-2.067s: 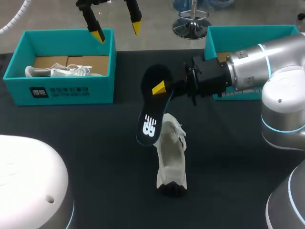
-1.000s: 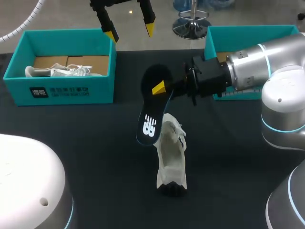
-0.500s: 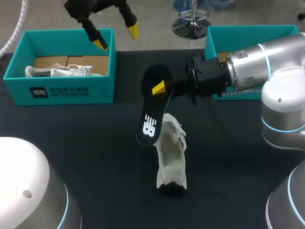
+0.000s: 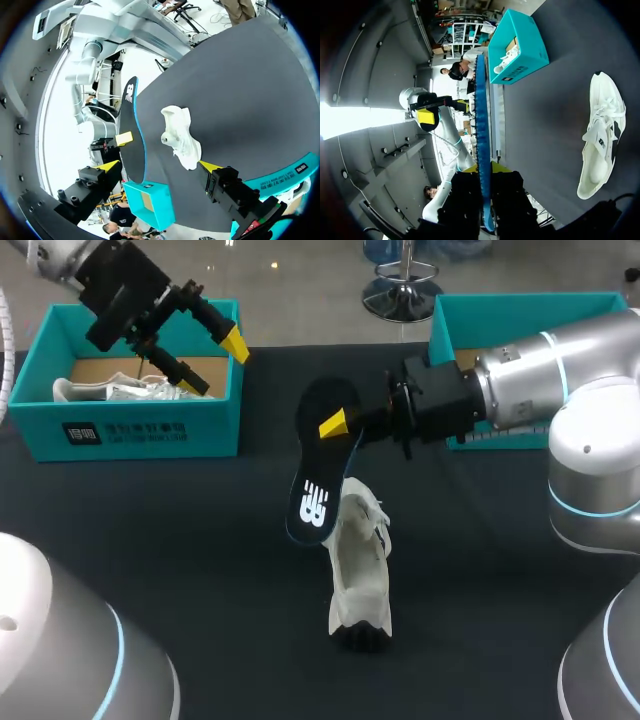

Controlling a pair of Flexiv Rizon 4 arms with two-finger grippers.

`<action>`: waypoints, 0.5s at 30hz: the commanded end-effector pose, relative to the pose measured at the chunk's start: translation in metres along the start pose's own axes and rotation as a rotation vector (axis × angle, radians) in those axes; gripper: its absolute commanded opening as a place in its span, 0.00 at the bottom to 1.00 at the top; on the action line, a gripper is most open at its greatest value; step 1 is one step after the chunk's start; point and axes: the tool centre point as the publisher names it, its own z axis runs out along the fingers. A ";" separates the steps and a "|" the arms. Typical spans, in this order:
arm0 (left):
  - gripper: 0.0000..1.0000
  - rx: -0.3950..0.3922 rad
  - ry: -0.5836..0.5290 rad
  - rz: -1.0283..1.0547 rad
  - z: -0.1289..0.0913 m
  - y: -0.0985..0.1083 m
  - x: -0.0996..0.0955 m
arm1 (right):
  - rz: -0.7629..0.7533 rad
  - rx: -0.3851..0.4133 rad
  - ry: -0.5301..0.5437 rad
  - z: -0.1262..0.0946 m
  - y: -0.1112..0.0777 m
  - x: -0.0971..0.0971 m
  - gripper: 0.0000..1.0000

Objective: Take the shoe out of the shoebox, open the shoe tongue, remove and reinsert the insole, then place the shoe into the shoebox

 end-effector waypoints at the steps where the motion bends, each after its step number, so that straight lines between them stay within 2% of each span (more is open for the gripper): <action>1: 1.00 -0.013 -0.269 -0.003 0.013 -0.008 0.012 | 0.000 -0.002 -0.002 0.002 0.000 0.000 0.00; 3: 1.00 0.032 -0.228 -0.012 0.021 -0.009 0.011 | 0.000 -0.002 -0.002 0.002 0.000 0.000 0.00; 15: 1.00 0.032 -0.228 -0.012 0.021 -0.009 0.011 | 0.000 -0.002 -0.002 0.002 0.000 0.000 0.00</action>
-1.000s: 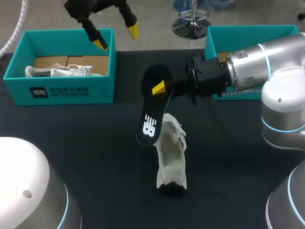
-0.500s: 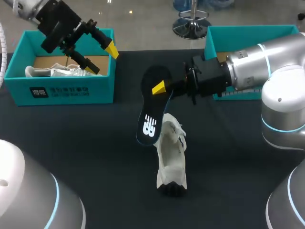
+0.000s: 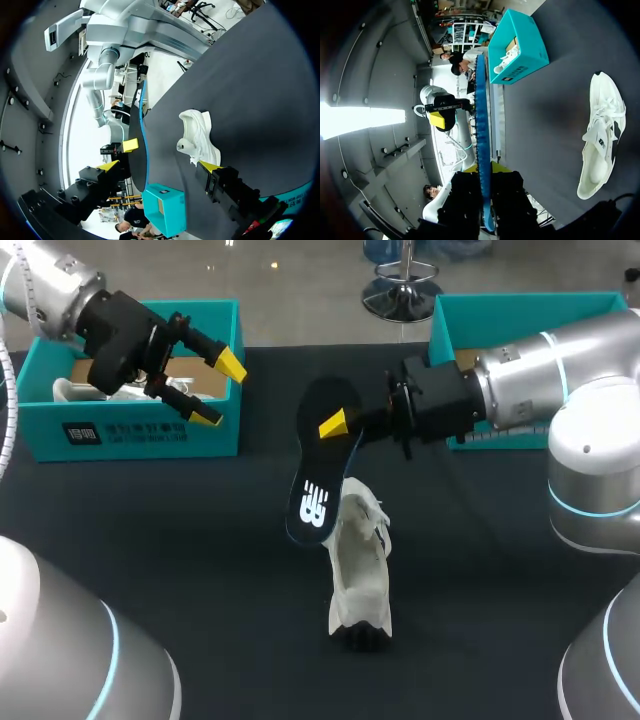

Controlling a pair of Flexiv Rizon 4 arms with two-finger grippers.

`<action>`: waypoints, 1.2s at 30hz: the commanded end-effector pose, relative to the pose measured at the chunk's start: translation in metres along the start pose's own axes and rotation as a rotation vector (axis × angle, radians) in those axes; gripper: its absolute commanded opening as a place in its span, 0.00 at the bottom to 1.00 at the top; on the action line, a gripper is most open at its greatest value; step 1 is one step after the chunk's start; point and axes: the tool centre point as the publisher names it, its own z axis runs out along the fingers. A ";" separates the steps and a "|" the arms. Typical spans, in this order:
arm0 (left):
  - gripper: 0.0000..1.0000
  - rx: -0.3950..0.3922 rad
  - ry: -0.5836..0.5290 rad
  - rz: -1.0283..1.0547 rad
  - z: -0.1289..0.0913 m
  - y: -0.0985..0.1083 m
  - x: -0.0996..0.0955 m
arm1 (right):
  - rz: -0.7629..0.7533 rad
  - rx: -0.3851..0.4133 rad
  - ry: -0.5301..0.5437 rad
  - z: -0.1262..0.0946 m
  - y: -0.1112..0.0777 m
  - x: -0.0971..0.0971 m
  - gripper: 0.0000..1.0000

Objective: Take the shoe out of the shoebox, open the shoe tongue, remove and reinsert the insole, then place the shoe into the shoebox

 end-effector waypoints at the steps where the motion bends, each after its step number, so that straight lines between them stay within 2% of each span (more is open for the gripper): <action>1: 1.00 0.002 0.005 0.002 -0.001 0.001 -0.001 | 0.001 -0.002 -0.003 0.002 0.000 0.000 0.00; 4: 1.00 0.002 0.005 0.002 -0.001 0.001 -0.001 | 0.001 -0.002 -0.003 0.002 0.000 0.000 0.00; 5: 1.00 -0.066 0.019 0.031 -0.002 0.001 -0.001 | 0.001 -0.002 -0.003 0.002 0.000 0.000 0.00; 7: 1.00 -0.149 0.036 0.143 -0.003 -0.006 0.000 | 0.001 -0.002 -0.003 0.002 0.000 0.000 0.00; 9: 1.00 -0.206 -0.046 0.168 -0.008 -0.013 0.003 | 0.001 -0.002 -0.003 0.002 0.000 0.000 0.00; 10: 1.00 -0.260 -0.065 0.192 -0.009 -0.016 0.006 | 0.001 -0.002 -0.003 0.002 0.000 0.000 0.00; 15: 1.00 -0.370 -0.143 0.216 -0.004 -0.032 0.018 | 0.001 -0.002 -0.003 0.002 0.000 0.000 0.00; 19: 1.00 -0.375 -0.192 0.154 0.006 -0.033 0.026 | 0.001 -0.002 -0.003 0.002 0.000 0.000 0.00; 26: 1.00 -0.368 -0.228 0.091 0.020 -0.030 0.022 | 0.001 -0.002 -0.003 0.002 0.000 0.000 0.00; 32: 1.00 -0.341 -0.228 0.040 0.028 -0.025 0.018 | 0.001 -0.002 -0.003 0.002 0.000 0.000 0.00; 36: 1.00 -0.319 -0.269 -0.009 0.036 -0.018 0.015 | 0.001 -0.002 -0.003 0.002 0.000 0.000 0.00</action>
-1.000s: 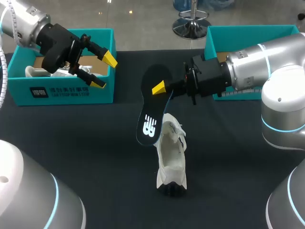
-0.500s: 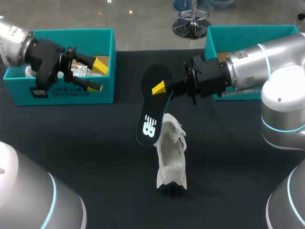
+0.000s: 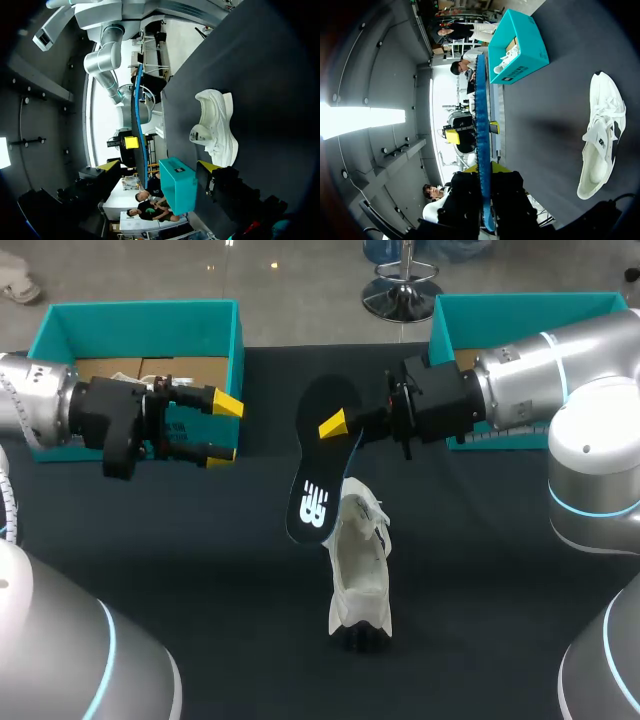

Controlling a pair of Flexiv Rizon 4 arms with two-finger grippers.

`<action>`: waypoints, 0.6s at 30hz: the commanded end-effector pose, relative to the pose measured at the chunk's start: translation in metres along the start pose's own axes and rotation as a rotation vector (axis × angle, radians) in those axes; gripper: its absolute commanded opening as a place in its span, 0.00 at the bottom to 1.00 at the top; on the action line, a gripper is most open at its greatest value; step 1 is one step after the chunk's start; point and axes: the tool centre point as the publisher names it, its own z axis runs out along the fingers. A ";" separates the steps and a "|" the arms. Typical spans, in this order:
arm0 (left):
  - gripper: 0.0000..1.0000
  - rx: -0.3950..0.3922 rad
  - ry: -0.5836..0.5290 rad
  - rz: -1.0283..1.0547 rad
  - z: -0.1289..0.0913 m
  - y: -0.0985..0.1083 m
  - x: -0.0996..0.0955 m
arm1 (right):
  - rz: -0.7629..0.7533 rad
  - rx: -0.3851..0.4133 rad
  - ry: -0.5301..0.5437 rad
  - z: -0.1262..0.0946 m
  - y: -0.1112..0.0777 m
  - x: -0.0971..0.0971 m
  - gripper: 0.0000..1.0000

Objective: Take the shoe out of the shoebox, open the shoe tongue, remove and reinsert the insole, then place the shoe into the shoebox

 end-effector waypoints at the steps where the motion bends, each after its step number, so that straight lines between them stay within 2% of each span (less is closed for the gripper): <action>1: 1.00 0.020 -0.037 -0.044 0.014 0.005 0.000 | 0.001 -0.001 -0.003 0.002 0.000 0.000 0.00; 6: 1.00 0.073 -0.113 -0.115 0.030 0.012 -0.002 | 0.001 -0.001 -0.003 0.002 0.000 0.000 0.00; 18: 1.00 0.096 -0.156 -0.145 0.064 0.017 -0.011 | 0.001 -0.001 -0.003 0.002 0.000 0.000 0.00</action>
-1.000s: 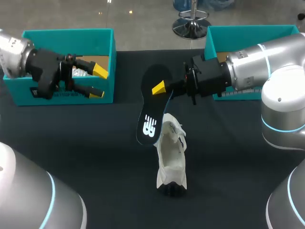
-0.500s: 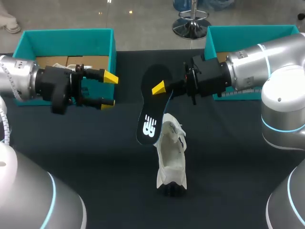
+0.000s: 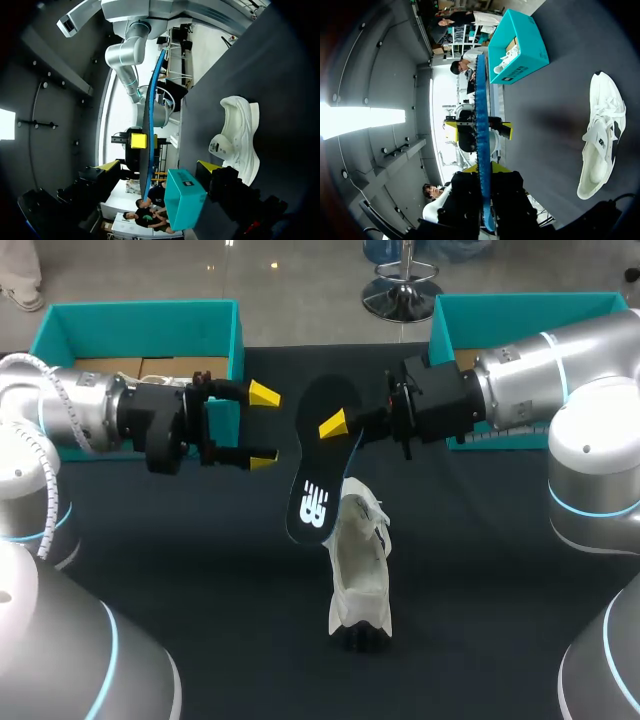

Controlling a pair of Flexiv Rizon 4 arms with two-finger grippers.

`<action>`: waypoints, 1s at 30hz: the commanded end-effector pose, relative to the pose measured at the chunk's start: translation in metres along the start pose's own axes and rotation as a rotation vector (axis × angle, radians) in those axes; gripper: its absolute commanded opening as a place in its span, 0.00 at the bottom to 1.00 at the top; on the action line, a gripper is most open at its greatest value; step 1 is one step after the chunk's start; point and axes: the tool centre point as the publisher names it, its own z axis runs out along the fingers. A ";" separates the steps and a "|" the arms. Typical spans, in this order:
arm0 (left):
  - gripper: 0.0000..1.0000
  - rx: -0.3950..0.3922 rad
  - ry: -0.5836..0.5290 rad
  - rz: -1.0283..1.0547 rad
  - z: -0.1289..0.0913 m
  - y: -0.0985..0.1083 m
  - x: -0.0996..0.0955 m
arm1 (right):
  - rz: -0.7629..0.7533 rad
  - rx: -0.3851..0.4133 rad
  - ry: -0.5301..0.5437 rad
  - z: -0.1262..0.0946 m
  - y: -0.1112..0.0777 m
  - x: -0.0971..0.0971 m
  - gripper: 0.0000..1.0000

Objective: Take the shoe out of the shoebox, open the shoe tongue, remove and reinsert the insole, then place the shoe into the shoebox

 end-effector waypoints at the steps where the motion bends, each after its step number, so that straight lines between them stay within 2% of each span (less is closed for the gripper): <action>1: 1.00 0.016 -0.006 0.005 0.014 0.007 -0.002 | 0.001 -0.001 -0.003 0.002 0.000 0.000 0.00; 17: 1.00 0.000 -0.019 -0.007 0.029 0.004 -0.001 | 0.001 -0.001 -0.003 0.002 0.000 0.000 0.00; 18: 0.95 0.000 -0.020 -0.007 0.031 0.004 -0.001 | 0.001 -0.001 -0.003 0.002 0.000 0.000 0.00; 19: 0.83 0.000 -0.021 -0.005 0.032 0.004 -0.002 | 0.001 -0.001 -0.003 0.002 0.000 0.000 0.00; 20: 0.62 0.001 -0.032 -0.011 0.033 0.003 -0.002 | 0.001 -0.001 -0.003 0.002 0.000 0.000 0.00; 21: 0.47 0.000 -0.031 -0.011 0.034 0.002 -0.003 | 0.001 -0.001 -0.003 0.002 0.000 0.000 0.00; 25: 0.44 0.003 -0.028 -0.007 0.037 0.000 -0.004 | 0.001 -0.001 -0.003 0.002 0.000 0.000 0.00; 30: 0.45 0.000 -0.026 -0.016 0.040 0.001 -0.004 | 0.001 -0.001 -0.003 0.002 0.000 0.000 0.00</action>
